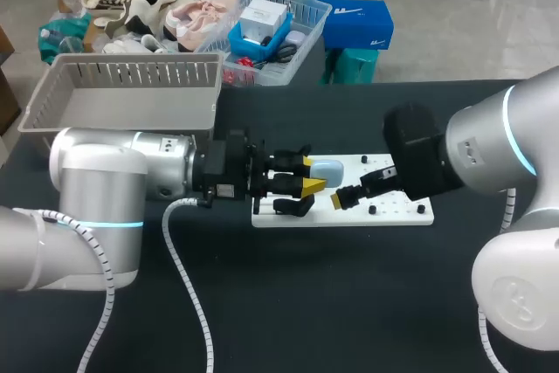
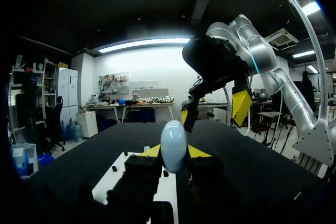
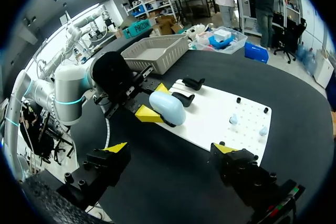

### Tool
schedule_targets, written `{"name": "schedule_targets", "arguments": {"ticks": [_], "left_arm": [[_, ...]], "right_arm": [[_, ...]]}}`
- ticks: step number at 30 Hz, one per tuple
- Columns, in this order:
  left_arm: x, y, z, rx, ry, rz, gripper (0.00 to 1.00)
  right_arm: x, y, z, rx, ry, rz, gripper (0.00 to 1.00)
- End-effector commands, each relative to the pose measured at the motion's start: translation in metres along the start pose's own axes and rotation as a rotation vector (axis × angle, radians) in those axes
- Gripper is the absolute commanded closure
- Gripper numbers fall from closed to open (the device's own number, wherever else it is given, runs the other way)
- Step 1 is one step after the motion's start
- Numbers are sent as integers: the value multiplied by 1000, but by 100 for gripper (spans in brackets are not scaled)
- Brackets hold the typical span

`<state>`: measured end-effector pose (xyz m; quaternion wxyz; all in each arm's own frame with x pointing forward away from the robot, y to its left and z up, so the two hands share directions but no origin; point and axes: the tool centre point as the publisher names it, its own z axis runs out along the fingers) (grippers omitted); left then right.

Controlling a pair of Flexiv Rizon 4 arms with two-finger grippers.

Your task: Pick up each earbud case from the left stands, insert the matching earbuds, close the lid, and place the case in the box.

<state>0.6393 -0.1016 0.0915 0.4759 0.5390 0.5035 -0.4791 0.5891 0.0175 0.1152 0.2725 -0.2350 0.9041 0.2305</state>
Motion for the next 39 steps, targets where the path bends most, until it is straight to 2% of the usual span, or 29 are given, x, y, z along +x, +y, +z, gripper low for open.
{"name": "schedule_targets", "arguments": {"ticks": [1, 18, 39], "left_arm": [[1, 1, 1, 1, -2, 1, 100], [1, 1, 1, 1, -2, 1, 100], [1, 1, 1, 1, -2, 1, 100]], "right_arm": [[-8, -1, 4, 10, 11, 0, 0], [-20, -23, 21, 24, 48, 23, 0], [-29, -27, 29, 29, 52, 19, 0]]}}
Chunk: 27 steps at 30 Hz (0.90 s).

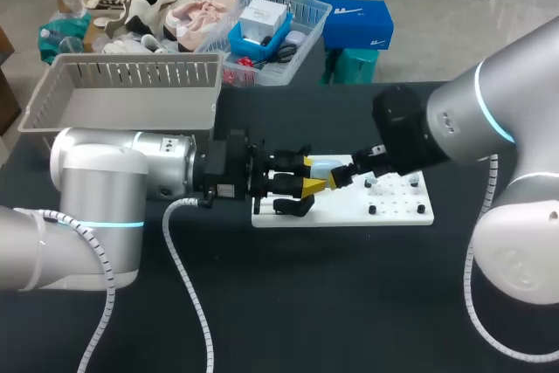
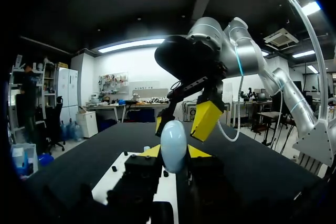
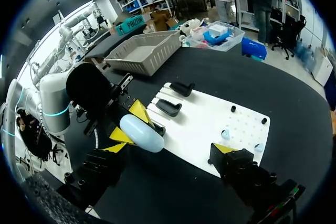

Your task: Pick up each earbud case from the left stands, insert the matching earbuds, close the lid, and place the case in the box.

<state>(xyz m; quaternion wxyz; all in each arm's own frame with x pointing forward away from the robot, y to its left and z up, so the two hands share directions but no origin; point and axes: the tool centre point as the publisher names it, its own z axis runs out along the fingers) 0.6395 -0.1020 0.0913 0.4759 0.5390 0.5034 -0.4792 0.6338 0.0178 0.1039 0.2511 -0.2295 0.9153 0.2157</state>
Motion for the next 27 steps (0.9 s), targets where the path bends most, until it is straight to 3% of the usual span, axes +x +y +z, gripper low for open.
{"name": "schedule_targets", "arguments": {"ticks": [1, 27], "left_arm": [[1, 1, 1, 1, -2, 1, 100], [1, 1, 1, 1, -2, 1, 100]], "right_arm": [[-3, 1, 4, 4, 2, 3, 0], [-15, -1, -4, 31, -3, 0, 0]]}}
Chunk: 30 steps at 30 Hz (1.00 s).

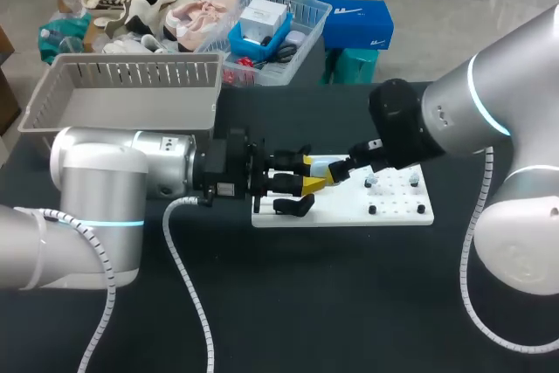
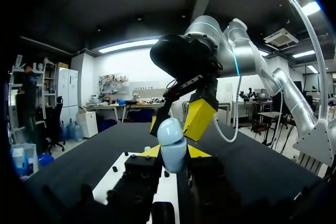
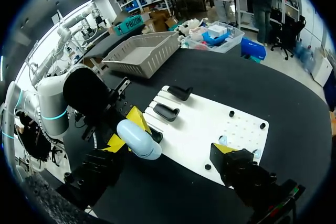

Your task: Pick up each earbud case from the left stands, insert the matching earbuds, close the lid, and place the case in the box.

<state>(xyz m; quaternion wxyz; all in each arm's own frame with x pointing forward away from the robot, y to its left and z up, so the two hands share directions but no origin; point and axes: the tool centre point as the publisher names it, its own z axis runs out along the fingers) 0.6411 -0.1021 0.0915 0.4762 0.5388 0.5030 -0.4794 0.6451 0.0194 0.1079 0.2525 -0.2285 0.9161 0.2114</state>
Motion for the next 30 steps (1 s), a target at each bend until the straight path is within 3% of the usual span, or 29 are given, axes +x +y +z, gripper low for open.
{"name": "schedule_targets", "arguments": {"ticks": [1, 11, 19, 30], "left_arm": [[1, 0, 1, 1, -1, 1, 100], [1, 0, 1, 1, -1, 1, 100], [1, 0, 1, 1, -1, 1, 100], [1, 0, 1, 1, -1, 1, 100]], "right_arm": [[-5, 2, -7, 23, -5, -1, 0], [-14, 5, -27, 68, -40, -47, 0], [5, -7, -46, 271, 8, -172, 0], [38, -50, -53, 464, 113, -178, 0]]}}
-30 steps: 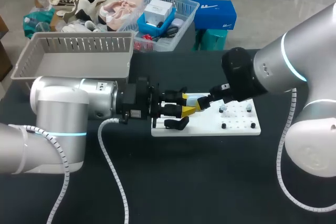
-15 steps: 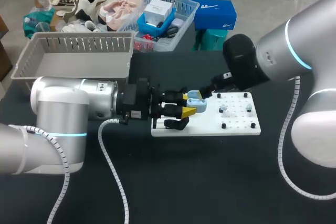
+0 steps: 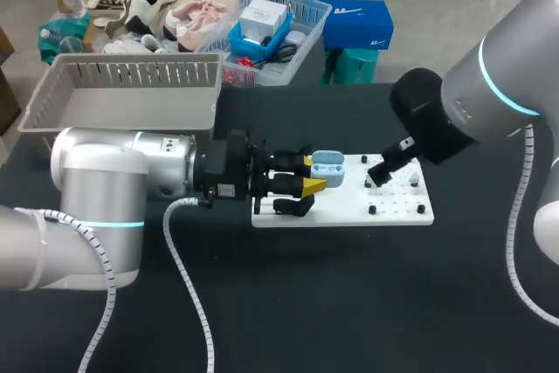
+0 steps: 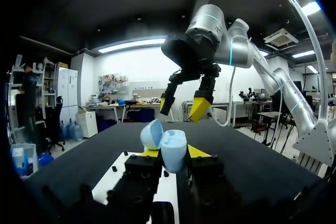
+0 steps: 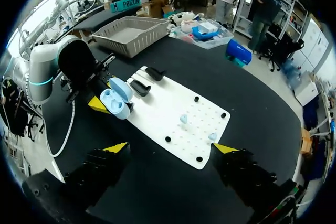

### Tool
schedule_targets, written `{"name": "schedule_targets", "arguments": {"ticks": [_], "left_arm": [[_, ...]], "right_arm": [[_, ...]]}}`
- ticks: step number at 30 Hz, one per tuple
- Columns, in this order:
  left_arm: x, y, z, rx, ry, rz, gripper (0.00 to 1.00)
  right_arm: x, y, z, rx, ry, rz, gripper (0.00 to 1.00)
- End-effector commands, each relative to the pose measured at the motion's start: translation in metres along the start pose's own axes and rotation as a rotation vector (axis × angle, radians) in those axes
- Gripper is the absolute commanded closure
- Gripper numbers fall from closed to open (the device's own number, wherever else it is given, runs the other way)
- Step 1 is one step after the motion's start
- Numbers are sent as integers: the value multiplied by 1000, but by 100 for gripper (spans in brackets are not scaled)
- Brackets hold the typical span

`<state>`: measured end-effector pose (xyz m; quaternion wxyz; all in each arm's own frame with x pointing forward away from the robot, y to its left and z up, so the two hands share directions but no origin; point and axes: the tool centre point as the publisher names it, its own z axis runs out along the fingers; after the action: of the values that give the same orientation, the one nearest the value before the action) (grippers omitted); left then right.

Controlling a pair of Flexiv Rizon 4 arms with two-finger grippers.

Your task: Pick up each earbud case from the left stands, insert the matching earbuds, close the lid, and place the case in the box.

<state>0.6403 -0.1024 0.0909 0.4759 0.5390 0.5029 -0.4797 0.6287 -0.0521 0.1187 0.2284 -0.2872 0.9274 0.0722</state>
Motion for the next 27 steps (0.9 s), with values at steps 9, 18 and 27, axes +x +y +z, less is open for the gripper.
{"name": "schedule_targets", "arguments": {"ticks": [9, 18, 27], "left_arm": [[0, 0, 0, 0, -1, 1, 100], [0, 0, 0, 0, -1, 1, 100], [0, 0, 0, 0, -1, 1, 100]], "right_arm": [[20, -19, 22, 363, 76, 3, 0], [22, -43, 47, 397, 149, 21, 0], [20, -59, 66, 409, 169, 24, 51]]}}
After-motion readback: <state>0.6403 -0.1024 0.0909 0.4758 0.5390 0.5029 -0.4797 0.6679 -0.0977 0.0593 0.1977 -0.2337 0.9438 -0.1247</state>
